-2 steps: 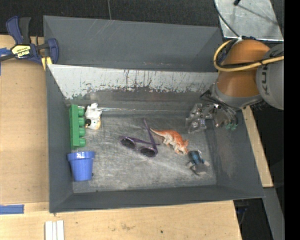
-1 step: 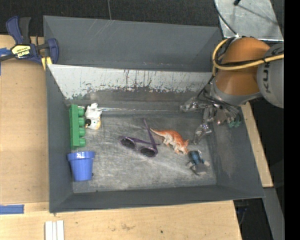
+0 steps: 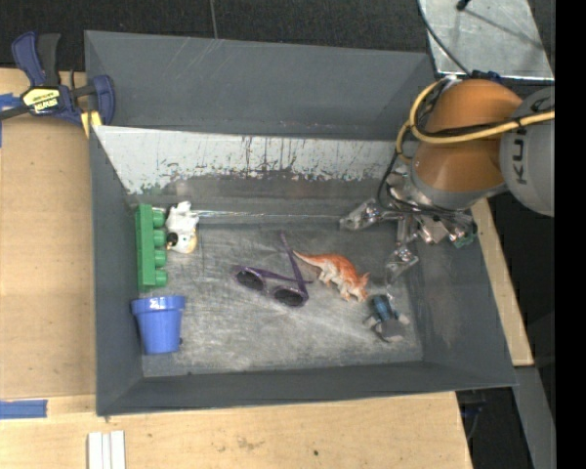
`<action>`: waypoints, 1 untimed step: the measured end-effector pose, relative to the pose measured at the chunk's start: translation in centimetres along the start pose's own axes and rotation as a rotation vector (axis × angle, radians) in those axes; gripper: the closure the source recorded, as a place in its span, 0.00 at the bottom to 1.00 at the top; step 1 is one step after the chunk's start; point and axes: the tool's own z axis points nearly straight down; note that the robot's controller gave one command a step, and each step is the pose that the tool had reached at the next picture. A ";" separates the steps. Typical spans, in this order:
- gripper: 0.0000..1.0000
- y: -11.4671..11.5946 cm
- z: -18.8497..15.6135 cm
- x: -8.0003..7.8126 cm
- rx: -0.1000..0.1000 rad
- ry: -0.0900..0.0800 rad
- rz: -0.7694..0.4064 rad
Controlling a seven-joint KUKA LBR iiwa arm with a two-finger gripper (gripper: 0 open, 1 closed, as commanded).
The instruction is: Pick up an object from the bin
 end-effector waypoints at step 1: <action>0.00 2.1 -1.6 0.0 -0.003 0.002 -0.088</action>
Offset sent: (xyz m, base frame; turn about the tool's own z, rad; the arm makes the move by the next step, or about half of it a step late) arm -0.0189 0.0681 -0.0110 0.3393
